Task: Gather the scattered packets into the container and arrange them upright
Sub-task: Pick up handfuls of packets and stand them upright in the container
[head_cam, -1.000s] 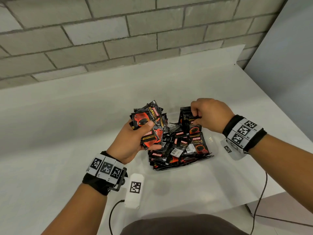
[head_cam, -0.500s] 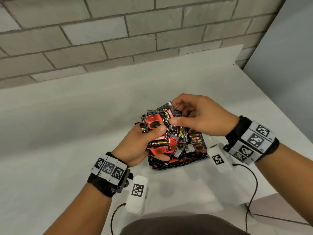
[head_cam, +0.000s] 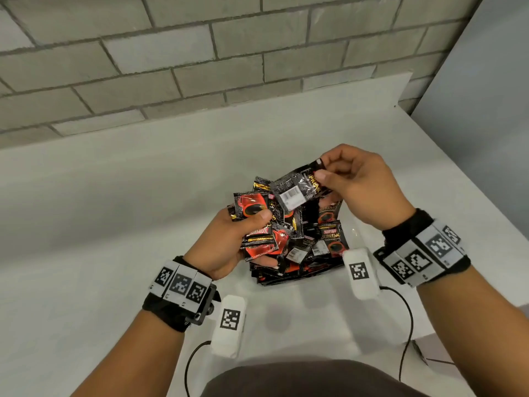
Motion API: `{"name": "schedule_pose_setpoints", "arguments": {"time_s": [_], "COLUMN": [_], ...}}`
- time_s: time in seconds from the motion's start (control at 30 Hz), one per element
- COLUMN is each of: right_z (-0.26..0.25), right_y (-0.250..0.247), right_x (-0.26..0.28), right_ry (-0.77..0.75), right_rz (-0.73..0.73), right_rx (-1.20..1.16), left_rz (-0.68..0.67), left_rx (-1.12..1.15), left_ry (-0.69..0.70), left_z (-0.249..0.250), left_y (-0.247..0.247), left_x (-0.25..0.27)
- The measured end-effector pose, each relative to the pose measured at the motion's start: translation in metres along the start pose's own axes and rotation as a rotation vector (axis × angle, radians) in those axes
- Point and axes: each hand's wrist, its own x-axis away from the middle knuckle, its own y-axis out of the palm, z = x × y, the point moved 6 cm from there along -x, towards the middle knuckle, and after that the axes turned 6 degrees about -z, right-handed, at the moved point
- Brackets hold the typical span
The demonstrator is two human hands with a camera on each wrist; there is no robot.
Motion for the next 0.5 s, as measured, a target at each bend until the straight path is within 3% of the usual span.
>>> {"name": "schedule_pose_setpoints", "arguments": {"time_s": [0.1, 0.23, 0.5], "right_z": [0.0, -0.008, 0.002], "right_y": [-0.019, -0.035, -0.039], "right_x": [-0.002, 0.003, 0.01], "right_ry": [0.008, -0.121, -0.048], "right_rz": [0.055, 0.123, 0.024], "right_rx": [-0.039, 0.165, -0.161], "left_rz": [0.045, 0.087, 0.106], "left_rx": [0.022, 0.054, 0.031], "left_ry": [0.004, 0.029, 0.015], "left_z": [-0.002, -0.001, -0.007], "left_y": [-0.007, -0.012, -0.019], "left_x": [-0.002, -0.003, -0.002]}}
